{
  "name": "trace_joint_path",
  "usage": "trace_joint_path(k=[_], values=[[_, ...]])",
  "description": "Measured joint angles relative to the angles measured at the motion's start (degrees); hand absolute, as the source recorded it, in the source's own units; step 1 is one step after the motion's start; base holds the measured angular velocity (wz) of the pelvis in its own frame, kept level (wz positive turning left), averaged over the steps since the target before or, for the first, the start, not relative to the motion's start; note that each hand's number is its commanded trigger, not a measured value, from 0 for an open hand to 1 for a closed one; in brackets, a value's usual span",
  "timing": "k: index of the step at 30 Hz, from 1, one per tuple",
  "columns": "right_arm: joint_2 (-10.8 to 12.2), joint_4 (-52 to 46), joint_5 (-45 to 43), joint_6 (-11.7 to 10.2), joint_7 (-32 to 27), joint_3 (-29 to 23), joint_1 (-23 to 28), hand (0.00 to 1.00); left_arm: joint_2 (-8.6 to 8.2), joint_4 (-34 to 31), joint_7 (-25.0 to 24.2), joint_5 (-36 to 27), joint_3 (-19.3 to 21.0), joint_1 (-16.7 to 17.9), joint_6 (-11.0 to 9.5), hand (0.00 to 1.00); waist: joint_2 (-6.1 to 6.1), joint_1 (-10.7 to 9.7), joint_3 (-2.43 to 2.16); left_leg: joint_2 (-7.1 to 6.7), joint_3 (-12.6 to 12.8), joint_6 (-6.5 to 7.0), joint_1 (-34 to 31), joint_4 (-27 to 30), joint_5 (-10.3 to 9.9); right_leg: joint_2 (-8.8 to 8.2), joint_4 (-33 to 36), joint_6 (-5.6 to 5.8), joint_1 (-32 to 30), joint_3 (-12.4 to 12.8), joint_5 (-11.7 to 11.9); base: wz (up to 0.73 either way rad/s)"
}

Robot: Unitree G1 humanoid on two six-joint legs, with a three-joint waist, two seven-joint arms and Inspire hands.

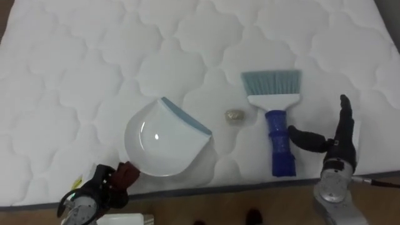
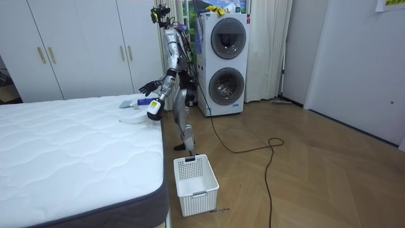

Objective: Clean bed

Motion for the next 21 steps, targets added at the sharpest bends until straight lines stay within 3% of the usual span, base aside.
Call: trace_joint_path(k=[3,13,21], values=[[0.0,0.1,-1.2,1.2,0.7,0.3,0.0,0.00,-0.05,0.2,0.7,-0.1,-0.1,-0.2,-0.2,1.00,-0.15,0.0,0.03,-0.10,0.1,0.01,-0.6,0.3,0.0,-0.27,0.9,0.00,-0.8,-0.1,-0.1,0.02],[1.4,0.1,-1.8,2.1,3.2,0.5,-0.4,0.00,-0.14,1.0,1.5,-1.3,-0.8,-1.1,0.1,1.00,-0.28,0.0,0.08,-0.07,0.2,0.02,-1.4,0.7,0.0,-0.40,0.7,0.01,-1.3,-0.2,-0.1,0.00],[1.4,0.1,-1.9,2.4,5.5,0.5,-0.4,0.00,-0.13,1.3,1.6,-1.9,-1.2,-1.5,0.0,1.00,-0.74,0.2,0.38,-0.04,0.3,0.02,-1.5,0.7,0.0,-0.41,0.6,0.01,-1.4,-0.3,-0.1,0.00]])
